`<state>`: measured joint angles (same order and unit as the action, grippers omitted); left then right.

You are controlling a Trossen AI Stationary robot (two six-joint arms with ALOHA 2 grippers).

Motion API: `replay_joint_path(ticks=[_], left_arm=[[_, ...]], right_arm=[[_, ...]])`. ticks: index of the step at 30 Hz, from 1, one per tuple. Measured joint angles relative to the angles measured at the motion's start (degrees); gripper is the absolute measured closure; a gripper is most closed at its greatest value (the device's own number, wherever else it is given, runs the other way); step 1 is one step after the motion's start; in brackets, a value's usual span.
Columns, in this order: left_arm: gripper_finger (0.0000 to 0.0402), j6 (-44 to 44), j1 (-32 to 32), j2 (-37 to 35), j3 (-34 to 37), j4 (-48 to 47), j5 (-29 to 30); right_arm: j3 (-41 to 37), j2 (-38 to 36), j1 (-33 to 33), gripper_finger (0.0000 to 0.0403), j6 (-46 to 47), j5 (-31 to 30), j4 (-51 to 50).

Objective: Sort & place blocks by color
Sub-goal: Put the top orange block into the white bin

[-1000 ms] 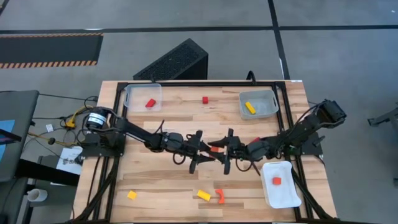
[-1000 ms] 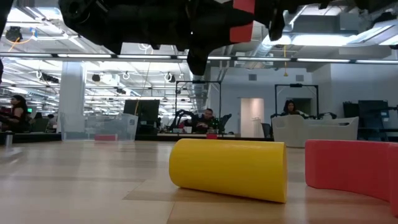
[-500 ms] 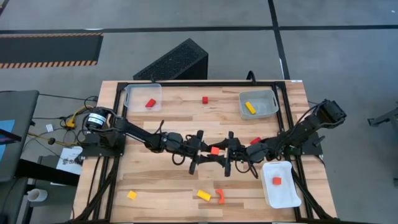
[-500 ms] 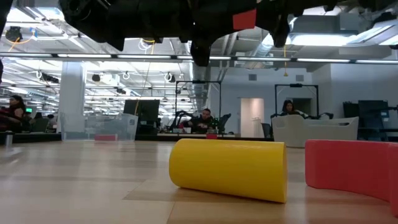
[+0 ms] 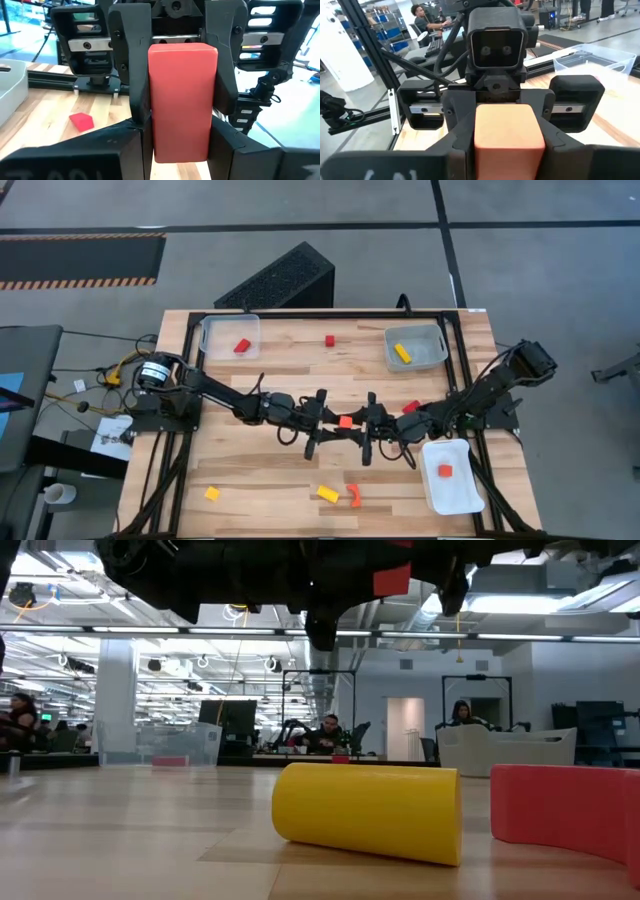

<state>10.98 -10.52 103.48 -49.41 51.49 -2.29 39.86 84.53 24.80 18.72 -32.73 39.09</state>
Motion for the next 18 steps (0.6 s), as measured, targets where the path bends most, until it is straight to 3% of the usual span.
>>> replay_joint_path(ticks=[5,9,18], left_arm=[[0.0301,0.03,0.00,0.00,0.00,-0.33,-0.63],[0.0270,0.02,0.00,0.00,-0.14,-1.21,-0.93],[0.0183,1.94,0.40,0.02,-0.07,-3.69,-2.23]], right_arm=[[0.02,0.00,0.08,0.0272,0.19,-0.02,-0.11],[0.07,-0.35,0.69,0.0272,1.44,-0.10,-1.63],[0.04,-10.37,1.36,0.0271,11.44,-0.60,-20.85]])
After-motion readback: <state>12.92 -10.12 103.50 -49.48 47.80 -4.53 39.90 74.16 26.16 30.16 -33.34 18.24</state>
